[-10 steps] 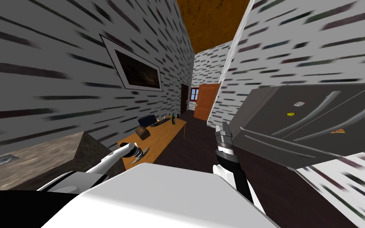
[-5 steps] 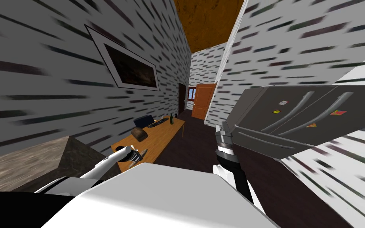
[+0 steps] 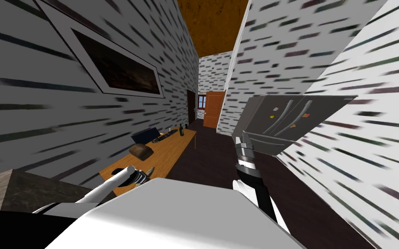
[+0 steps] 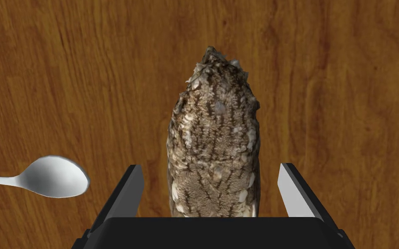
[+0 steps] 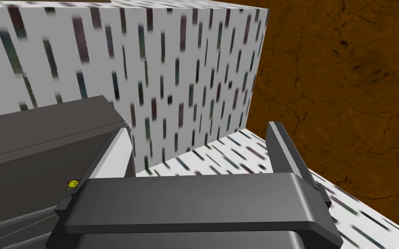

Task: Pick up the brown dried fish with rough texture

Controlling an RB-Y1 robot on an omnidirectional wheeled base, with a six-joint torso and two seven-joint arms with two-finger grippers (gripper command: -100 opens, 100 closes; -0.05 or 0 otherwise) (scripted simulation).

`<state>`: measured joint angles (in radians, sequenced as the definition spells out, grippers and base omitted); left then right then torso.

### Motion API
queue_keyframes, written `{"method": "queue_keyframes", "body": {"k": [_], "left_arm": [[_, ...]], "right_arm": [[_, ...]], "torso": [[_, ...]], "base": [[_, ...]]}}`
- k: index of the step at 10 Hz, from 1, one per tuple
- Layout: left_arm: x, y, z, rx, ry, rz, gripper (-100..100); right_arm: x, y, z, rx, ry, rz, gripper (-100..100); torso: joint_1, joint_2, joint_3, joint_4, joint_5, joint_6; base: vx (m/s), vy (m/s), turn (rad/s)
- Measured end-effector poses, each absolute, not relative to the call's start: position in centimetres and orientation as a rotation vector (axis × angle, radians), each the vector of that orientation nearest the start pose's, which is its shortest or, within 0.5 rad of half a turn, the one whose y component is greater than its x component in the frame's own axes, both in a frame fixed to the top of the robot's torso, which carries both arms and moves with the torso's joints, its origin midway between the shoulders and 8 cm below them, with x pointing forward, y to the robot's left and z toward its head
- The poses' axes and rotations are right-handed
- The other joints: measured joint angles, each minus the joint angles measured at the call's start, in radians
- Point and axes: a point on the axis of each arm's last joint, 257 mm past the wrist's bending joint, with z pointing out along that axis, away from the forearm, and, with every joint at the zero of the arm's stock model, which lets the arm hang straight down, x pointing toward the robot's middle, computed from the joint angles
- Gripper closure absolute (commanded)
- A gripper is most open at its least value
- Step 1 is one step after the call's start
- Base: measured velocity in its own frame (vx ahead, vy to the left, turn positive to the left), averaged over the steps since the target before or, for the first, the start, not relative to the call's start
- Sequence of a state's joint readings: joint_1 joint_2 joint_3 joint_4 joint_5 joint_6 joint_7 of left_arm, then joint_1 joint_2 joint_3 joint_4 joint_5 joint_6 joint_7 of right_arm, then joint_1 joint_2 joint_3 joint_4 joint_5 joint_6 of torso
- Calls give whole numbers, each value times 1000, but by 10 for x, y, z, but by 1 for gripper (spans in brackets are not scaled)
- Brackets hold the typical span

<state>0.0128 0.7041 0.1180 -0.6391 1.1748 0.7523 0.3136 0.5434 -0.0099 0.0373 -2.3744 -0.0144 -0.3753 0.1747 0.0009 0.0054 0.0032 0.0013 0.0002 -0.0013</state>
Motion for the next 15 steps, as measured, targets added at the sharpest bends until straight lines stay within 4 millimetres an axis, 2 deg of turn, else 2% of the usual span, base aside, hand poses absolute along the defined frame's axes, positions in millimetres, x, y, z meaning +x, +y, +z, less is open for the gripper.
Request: {"method": "queue_keyframes", "body": {"k": [2,5,6,10,11,12,14,15], "left_arm": [[209,576,-539,-3012,369,-430,-100],[175,594,-545,-3005,238,-413,-100],[175,595,-544,-3004,229,-415,100],[175,594,-545,-3006,230,-414,100],[175,594,-545,-3006,230,-414,0],[175,594,-545,-3006,230,-414,100],[187,588,-543,-3007,281,-424,100],[195,581,-541,-3007,340,-423,100]], "right_arm": [[344,-272,28,649,707,1158,0],[344,-272,28,649,707,1158,0],[344,-272,28,649,707,1158,0],[344,-272,28,649,707,1158,0],[344,-272,28,649,707,1158,0],[344,-272,28,649,707,1158,0],[344,-272,28,649,707,1158,0],[344,-272,28,649,707,1158,0]], "torso": [[0,-1,-1,0,0,-1],[-1,-1,-1,0,0,0],[0,-3,-1,0,0,-1],[1,-5,-3,-1,0,-1],[1,-5,-3,-1,0,-1],[0,-5,-3,-1,0,-1],[1,-7,-4,-2,-1,-5],[1,-8,-4,-2,-1,-4]], "base": [[-38,-2,-162],[-43,-4,-268],[-5,-1,14],[0,0,0],[0,0,0],[16,6,185],[60,7,445],[46,-4,80]]}}
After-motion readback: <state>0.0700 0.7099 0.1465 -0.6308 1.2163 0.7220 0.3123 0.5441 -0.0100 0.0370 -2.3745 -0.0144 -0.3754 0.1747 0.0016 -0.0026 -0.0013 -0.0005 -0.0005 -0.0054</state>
